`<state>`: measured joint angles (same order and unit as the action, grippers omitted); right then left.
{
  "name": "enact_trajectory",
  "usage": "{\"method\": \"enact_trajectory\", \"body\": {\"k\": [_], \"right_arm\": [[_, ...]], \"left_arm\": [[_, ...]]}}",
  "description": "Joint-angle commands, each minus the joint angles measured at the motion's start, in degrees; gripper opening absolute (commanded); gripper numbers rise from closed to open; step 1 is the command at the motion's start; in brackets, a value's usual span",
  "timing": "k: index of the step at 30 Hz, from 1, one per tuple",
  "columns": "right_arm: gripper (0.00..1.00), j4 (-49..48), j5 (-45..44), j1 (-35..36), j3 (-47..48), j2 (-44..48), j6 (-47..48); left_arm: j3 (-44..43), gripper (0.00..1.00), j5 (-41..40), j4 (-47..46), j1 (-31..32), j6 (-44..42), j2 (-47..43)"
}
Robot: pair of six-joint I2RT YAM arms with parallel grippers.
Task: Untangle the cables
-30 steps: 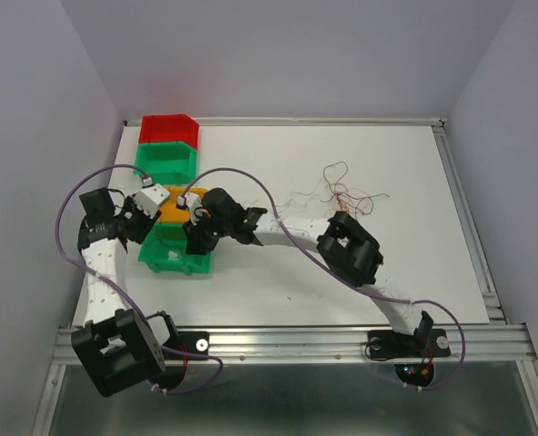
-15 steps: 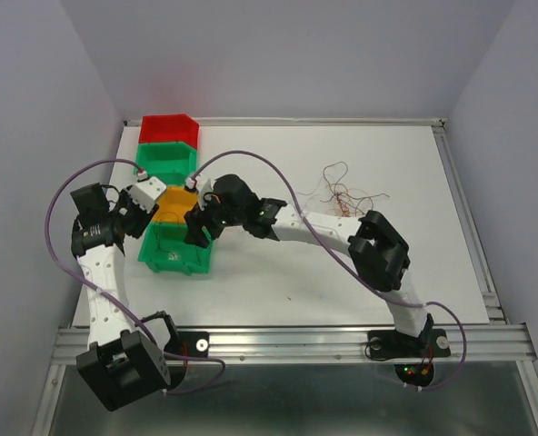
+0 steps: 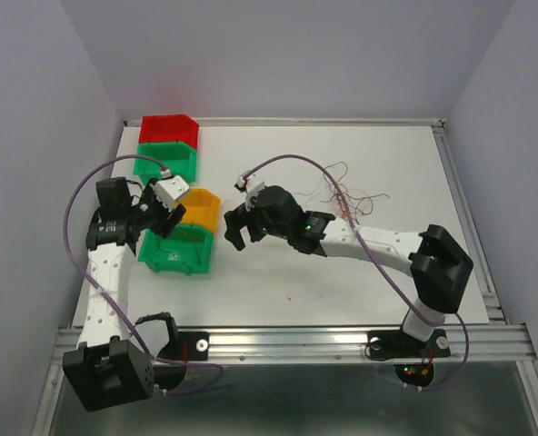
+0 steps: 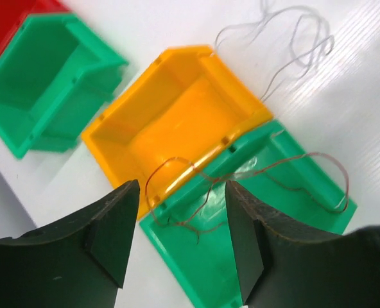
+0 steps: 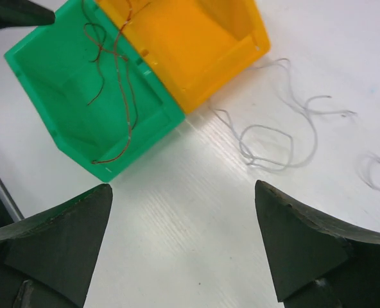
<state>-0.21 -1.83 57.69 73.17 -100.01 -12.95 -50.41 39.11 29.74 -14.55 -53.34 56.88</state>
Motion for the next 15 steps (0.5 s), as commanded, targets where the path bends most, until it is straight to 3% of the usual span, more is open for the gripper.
{"method": "enact_trajectory", "body": {"k": [1, 7, 11, 15], "right_arm": [[0.98, -4.88, -10.90, -1.08, -6.27, 8.66, -2.86], [1.00, -9.10, -16.70, -5.48, -15.57, 18.08, -9.00], [1.00, -11.30, -22.60, -9.78, -20.85, 24.15, -13.41], [1.00, -13.41, -28.14, -12.33, -25.78, 31.69, -16.49]], "left_arm": [[-2.14, 0.68, -4.12, -8.46, 10.57, 9.46, 1.03], [-3.37, 0.70, -14.93, -15.49, 27.60, 15.63, 8.92], [-6.53, 0.75, -23.45, -18.66, 35.26, 21.07, 17.17], [-10.14, 0.76, -28.30, -19.28, 37.92, 25.03, 25.54]]}}
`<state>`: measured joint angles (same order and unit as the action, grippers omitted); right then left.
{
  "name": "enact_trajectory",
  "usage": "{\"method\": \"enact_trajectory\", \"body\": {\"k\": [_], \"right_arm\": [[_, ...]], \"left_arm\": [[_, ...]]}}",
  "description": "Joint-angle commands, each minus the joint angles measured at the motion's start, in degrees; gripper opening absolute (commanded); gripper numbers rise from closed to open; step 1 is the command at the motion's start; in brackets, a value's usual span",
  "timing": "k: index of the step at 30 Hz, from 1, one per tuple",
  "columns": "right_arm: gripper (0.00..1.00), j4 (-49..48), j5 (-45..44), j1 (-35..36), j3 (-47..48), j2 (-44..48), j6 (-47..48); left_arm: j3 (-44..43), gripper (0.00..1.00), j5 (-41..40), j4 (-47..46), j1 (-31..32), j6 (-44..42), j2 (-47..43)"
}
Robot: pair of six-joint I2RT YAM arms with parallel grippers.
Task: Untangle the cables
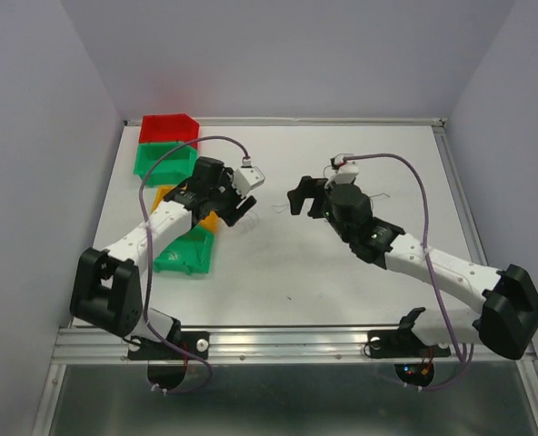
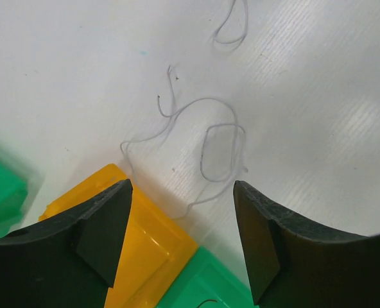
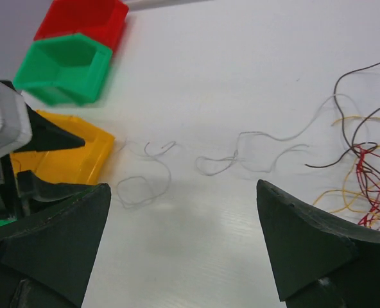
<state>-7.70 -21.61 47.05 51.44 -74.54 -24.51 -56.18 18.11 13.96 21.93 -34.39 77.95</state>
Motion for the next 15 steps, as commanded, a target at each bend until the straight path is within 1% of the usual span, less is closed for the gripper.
{"method": "enact_trajectory", "body": {"k": [1, 2, 3, 5, 8, 10, 12, 15], "right_arm": [[1.00, -6.53, -9.24, -2.13, -5.02, 7.56, -5.71], [1.00, -7.93, -10.38, -2.74, -7.04, 8.70, -6.07], [1.00, -8.90, -10.39, -3.01, -7.84, 10.89, -5.99], [1.00, -10.48, -10.47, -3.36, -9.07, 12.31, -5.72], [1.00, -10.49, -10.47, -3.54, -9.43, 13.98, -5.37], [1.00, -10.58, -10.30, -3.72, -9.60, 14.43, -5.20], [1.00, -10.66, -9.77, -3.72, -9.69, 14.60, -5.28], [1.00, -10.75, -9.42, -3.80, -9.60, 14.60, -5.19]], "left_arm": [[-4.98, 0.76, -7.91, -3.50, 1.88, 6.35, 5.88], [-6.03, 0.76, -9.39, -3.58, 2.32, 6.53, 8.59], [-6.57, 0.75, -10.02, -3.58, 3.11, 6.97, 9.84], [-7.53, 0.76, -10.90, -3.58, 3.82, 8.20, 12.82], [-8.24, 0.76, -9.94, -3.76, 4.43, 9.25, 15.12], [-8.50, 0.76, -11.16, -4.02, 4.78, 9.52, 16.44], [-8.77, 0.74, -11.96, -4.29, 4.87, 9.78, 18.54], [-8.86, 0.70, -10.55, -4.11, 5.05, 9.52, 20.57]]}}
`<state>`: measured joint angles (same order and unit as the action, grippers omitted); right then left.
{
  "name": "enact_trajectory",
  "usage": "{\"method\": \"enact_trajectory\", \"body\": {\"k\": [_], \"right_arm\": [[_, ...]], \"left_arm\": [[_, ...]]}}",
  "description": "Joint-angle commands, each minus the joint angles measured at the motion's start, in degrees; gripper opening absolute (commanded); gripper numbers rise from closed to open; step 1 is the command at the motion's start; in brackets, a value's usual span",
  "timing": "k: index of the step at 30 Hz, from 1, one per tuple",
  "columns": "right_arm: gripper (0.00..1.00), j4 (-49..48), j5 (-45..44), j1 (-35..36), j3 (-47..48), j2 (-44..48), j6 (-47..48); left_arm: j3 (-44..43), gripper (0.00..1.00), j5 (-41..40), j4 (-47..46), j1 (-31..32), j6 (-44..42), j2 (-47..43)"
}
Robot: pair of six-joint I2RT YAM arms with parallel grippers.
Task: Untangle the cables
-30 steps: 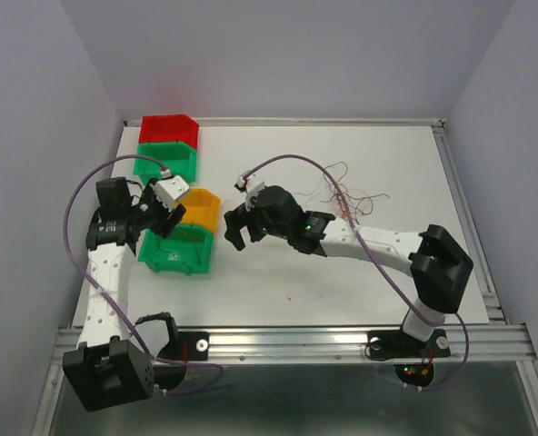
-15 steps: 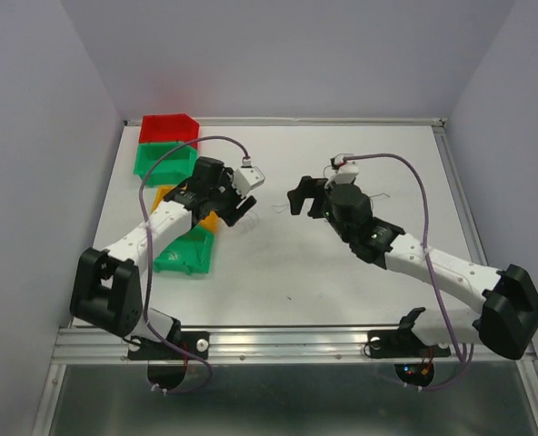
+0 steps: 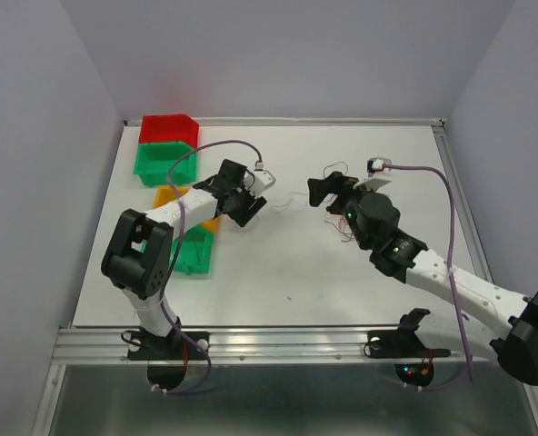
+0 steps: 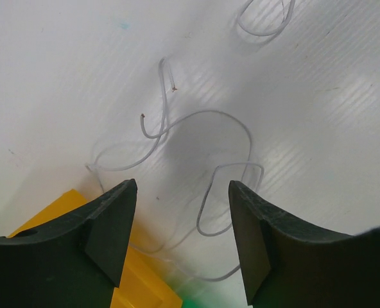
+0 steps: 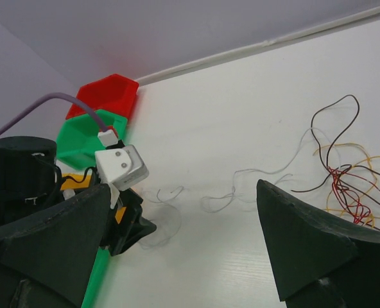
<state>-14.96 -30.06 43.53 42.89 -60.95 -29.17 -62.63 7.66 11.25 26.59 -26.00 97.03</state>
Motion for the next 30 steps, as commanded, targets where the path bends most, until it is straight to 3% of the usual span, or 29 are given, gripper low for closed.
{"method": "enact_trajectory", "body": {"k": [1, 2, 4, 5, 6, 7, 13, 22, 30], "right_arm": [[1.00, -3.50, -1.05, -0.29, -1.15, 1.09, -0.54], [1.00, -3.50, -0.96, -0.29, -1.06, 1.09, -0.36], [1.00, -3.50, -0.96, -0.37, -1.23, 1.27, -0.36], [1.00, -3.58, -0.79, -0.37, -1.23, 1.27, -0.36], [1.00, -3.58, -0.87, -0.37, -1.23, 1.18, -0.28], [1.00, -3.67, -0.79, -0.29, -1.23, 1.18, -0.19], [1.00, -3.93, -0.43, -0.46, -1.32, 0.83, -0.01], [0.99, -4.46, 0.27, -0.55, -1.32, 0.48, 0.25], [0.99, -4.64, 1.06, -0.55, -1.06, -0.84, 0.69]], "left_arm": [[-2.23, 0.68, 0.07, -1.31, 0.65, 1.04, 1.67], [-2.06, 0.64, 0.07, -1.40, 0.74, 1.04, 2.10], [-1.79, 0.46, 0.07, -1.40, 1.27, 0.95, 2.72], [-1.71, 0.29, 0.33, -1.31, 1.36, 0.95, 2.98], [-1.70, 0.20, 1.12, -0.97, 1.45, 0.78, 2.99], [-1.70, 0.00, 1.48, -0.79, 1.54, 0.43, 2.72], [-1.97, 0.00, 6.04, 0.88, 1.36, 0.07, -2.37], [0.31, 0.00, 8.25, 1.15, -0.48, 1.30, -19.41], [3.39, 0.00, 12.55, -0.43, -10.31, 2.53, -29.97]]}}
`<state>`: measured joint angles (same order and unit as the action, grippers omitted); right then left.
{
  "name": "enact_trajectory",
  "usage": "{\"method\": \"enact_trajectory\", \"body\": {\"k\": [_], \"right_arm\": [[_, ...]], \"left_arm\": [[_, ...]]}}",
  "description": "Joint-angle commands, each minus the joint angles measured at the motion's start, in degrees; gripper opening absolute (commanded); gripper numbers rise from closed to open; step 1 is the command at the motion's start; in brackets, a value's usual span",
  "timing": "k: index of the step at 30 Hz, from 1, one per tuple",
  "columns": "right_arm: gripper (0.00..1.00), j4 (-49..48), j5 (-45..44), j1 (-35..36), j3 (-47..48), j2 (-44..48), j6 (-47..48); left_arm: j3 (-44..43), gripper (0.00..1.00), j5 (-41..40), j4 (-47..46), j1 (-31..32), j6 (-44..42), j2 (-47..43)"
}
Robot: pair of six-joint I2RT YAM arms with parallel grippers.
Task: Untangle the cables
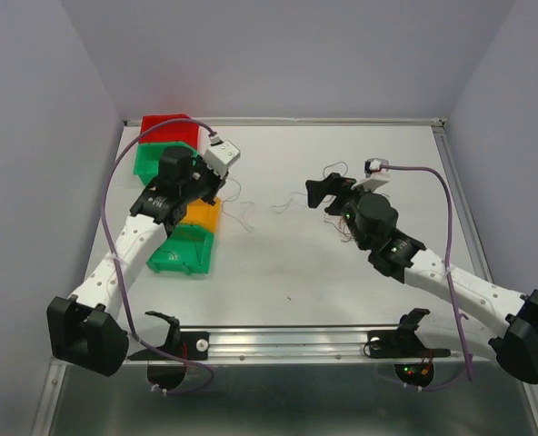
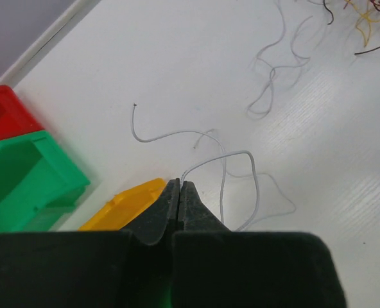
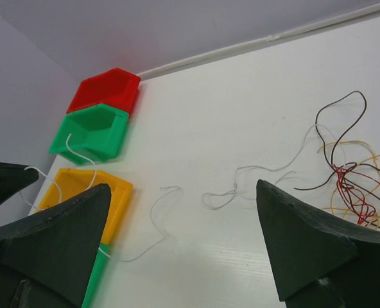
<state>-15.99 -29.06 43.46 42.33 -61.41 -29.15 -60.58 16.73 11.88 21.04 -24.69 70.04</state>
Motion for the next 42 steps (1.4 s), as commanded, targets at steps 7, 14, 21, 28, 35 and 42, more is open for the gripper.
{"method": "enact_trajectory", "body": {"k": [7, 14, 21, 28, 35, 42], "right_arm": [[0.99, -3.79, 0.84, -0.57, -0.14, -1.87, 0.67], [0.99, -3.87, 1.46, -0.57, 0.21, -3.37, 0.76], [0.99, -4.14, 2.25, -0.57, 0.48, -4.68, 1.11], [0.99, -4.23, 2.60, -0.57, 0.65, -5.65, 1.20], [0.99, -4.14, 2.52, -0.57, 0.65, -5.57, 1.37], [0.99, -4.31, 2.95, -0.57, 0.65, -5.57, 1.37]], "left_arm": [[0.90, 0.00, 5.33, -1.95, -12.59, 2.01, -9.21], [-8.31, 0.00, 5.42, 3.23, -13.74, 2.80, -6.85], [-16.76, 0.00, 2.00, 7.01, -17.52, 1.75, -6.15], [-26.60, 0.00, 2.08, 10.88, -20.33, 1.31, -2.81], [-31.88, 0.00, 1.73, 12.12, -20.60, 2.45, -0.08], [-28.30, 0.00, -0.82, 10.80, -23.32, 1.66, 0.27]]}}
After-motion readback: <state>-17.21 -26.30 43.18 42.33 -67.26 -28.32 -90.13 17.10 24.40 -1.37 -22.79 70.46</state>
